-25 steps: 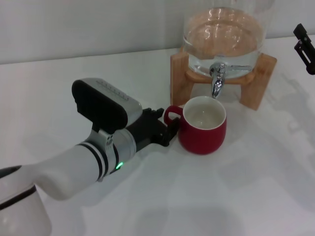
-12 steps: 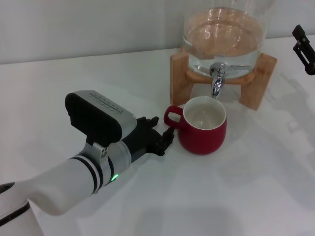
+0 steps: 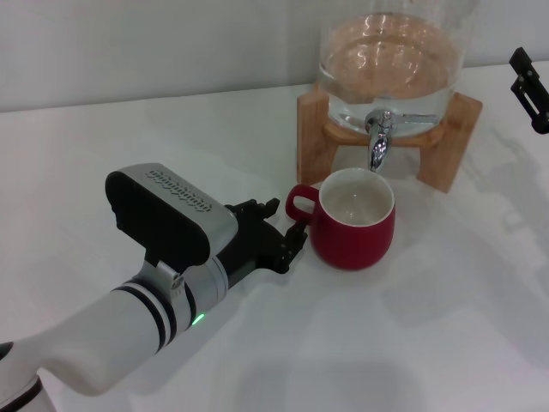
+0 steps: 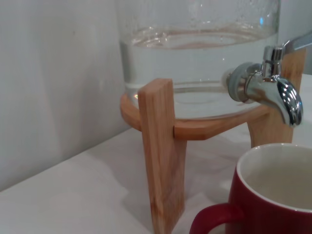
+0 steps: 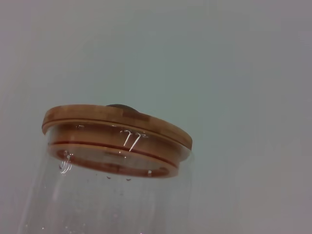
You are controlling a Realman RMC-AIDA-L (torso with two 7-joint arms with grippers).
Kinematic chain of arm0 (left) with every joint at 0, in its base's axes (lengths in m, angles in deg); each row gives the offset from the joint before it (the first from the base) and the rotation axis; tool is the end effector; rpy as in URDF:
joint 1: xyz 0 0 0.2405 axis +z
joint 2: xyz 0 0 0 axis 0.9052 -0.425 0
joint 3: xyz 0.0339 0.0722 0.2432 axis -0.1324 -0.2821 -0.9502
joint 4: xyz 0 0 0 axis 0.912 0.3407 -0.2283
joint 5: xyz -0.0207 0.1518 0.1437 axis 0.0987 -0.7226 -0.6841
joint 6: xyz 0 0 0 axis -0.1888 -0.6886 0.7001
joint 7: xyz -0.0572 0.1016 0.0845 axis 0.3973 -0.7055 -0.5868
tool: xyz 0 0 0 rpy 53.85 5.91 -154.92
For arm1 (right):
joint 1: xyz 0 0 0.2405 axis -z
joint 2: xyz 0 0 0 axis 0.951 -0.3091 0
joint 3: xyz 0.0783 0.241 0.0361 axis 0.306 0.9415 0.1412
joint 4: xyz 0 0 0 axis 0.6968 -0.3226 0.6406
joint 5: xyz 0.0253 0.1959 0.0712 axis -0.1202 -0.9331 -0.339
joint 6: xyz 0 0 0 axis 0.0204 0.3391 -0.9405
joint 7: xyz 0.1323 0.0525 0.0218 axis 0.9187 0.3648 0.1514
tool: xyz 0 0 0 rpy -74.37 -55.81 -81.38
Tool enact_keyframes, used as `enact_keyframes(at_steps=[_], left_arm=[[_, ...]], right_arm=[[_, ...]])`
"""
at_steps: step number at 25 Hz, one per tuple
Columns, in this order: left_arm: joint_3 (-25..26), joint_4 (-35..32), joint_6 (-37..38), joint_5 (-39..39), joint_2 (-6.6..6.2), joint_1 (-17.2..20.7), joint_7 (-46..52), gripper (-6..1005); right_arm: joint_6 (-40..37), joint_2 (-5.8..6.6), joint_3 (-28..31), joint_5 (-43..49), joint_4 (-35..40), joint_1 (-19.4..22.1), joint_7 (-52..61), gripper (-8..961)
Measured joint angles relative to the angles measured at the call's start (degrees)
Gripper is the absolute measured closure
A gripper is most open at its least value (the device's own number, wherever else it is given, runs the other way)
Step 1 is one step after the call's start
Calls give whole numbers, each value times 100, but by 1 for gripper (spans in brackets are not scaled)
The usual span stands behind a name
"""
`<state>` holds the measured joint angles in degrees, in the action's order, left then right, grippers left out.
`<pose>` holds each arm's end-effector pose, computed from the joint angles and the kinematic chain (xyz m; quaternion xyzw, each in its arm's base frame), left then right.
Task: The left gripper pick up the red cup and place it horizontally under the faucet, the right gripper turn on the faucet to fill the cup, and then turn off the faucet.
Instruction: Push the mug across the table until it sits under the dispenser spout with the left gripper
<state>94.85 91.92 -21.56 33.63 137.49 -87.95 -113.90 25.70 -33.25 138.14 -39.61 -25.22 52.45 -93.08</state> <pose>-0.1622 0.3146 -0.1529 -0.9210 -0.1795 -0.1455 0.3138 0.3279 0.3055 0.0573 -0.6800 0.0752 0.3624 0.6330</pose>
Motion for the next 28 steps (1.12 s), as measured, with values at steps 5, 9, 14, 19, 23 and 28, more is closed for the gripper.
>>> enact_keyframes(at_steps=[5,9,14,19,23,28], left_arm=[[7,43,4,-16,-10,22,-1,547],[-36,78,-9,-21,-18,23,0,547],[-138,222,7,-28,-20,21,-1,547],[-143,259,10,-35,-24,35,-1,547],[-74,207,18,-38,-24,31,0,547],[97,175,21,-39,-17,-5,0,547]], right_arm=[[2,0,0,0,3,11,2,336],[11,0,0,-1,4,25,3,336],[18,0,4,-22,3,49,-2,336],[12,5,32,-23,3,59,-18,336],[10,7,35,-15,4,49,-26,336],[25,9,43,-7,-9,60,-32,336]])
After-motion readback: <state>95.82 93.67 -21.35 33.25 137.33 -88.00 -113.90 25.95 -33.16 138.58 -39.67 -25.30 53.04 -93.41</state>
